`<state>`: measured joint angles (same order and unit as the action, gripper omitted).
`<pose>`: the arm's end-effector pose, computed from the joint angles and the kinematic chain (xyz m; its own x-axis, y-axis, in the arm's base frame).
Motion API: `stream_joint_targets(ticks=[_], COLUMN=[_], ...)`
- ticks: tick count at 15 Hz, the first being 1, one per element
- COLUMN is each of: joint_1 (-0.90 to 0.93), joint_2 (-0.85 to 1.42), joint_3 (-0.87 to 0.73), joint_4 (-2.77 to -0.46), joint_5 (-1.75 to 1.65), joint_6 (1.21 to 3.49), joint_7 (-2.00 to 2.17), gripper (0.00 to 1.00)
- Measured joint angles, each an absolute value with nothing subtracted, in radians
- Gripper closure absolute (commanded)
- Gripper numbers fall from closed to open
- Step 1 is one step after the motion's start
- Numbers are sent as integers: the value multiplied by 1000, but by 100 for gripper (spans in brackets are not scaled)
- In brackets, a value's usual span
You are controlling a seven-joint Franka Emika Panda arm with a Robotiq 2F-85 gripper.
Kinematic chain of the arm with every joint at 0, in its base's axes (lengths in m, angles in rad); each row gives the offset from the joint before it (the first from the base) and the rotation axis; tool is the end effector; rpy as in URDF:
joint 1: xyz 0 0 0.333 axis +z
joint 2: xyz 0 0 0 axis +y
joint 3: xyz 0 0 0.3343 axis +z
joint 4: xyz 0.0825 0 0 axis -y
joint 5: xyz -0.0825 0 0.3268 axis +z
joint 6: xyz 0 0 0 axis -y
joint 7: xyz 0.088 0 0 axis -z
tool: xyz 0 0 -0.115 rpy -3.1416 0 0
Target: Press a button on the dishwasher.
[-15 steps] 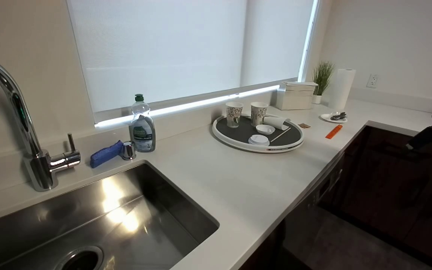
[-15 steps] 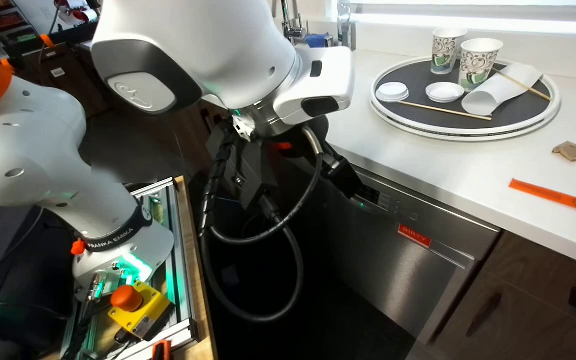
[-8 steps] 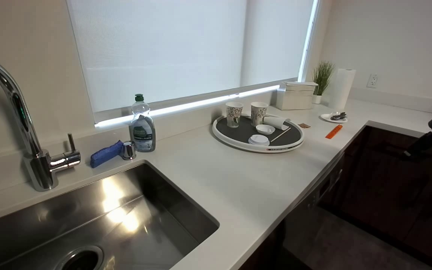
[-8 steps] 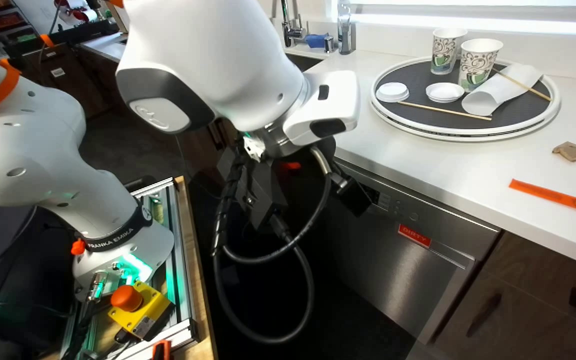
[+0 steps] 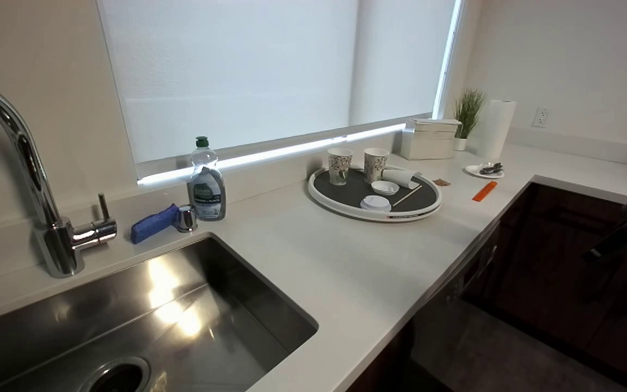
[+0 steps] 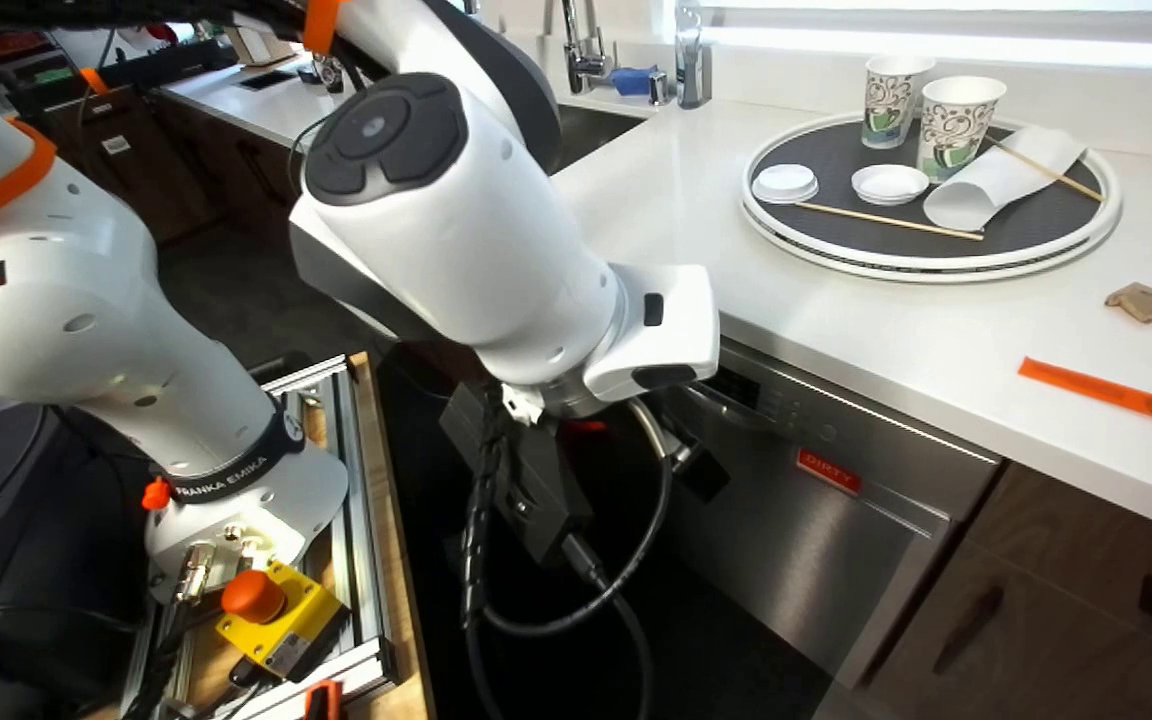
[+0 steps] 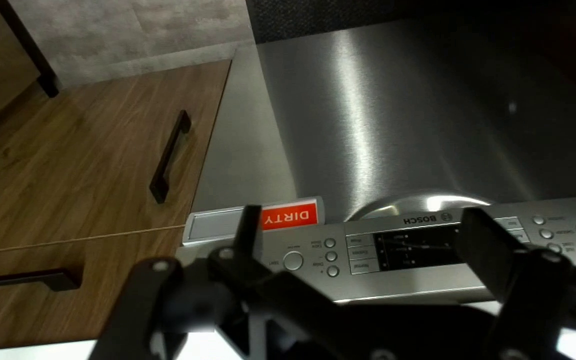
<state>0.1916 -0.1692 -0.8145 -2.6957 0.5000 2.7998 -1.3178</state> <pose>0.3082 -0.2459 0.3437 0.9019 0.2144 0.3751 0.2284 -0.9735 0.0073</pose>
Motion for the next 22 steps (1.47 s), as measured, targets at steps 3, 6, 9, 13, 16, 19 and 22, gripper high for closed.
stream_joint_targets(ticks=[3, 6, 9, 13, 16, 19, 22], joint_1=[274, 317, 314, 306, 272, 248, 218], joint_2=[-111, -17, 115, 240, 245, 262, 330], joint_3=[-886, -919, -907, -883, -847, -816, -779], joint_4=[-2663, -2608, -2532, -2472, -2467, -2467, -2452], joint_5=[667, 841, 1003, 1062, 1046, 1059, 1116], joint_6=[2800, 2773, 2693, 2657, 2669, 2709, 2709], joint_7=[-1458, -1555, -1615, -1622, -1612, -1582, -1582], gripper=[0, 0, 0, 0, 0, 0, 0])
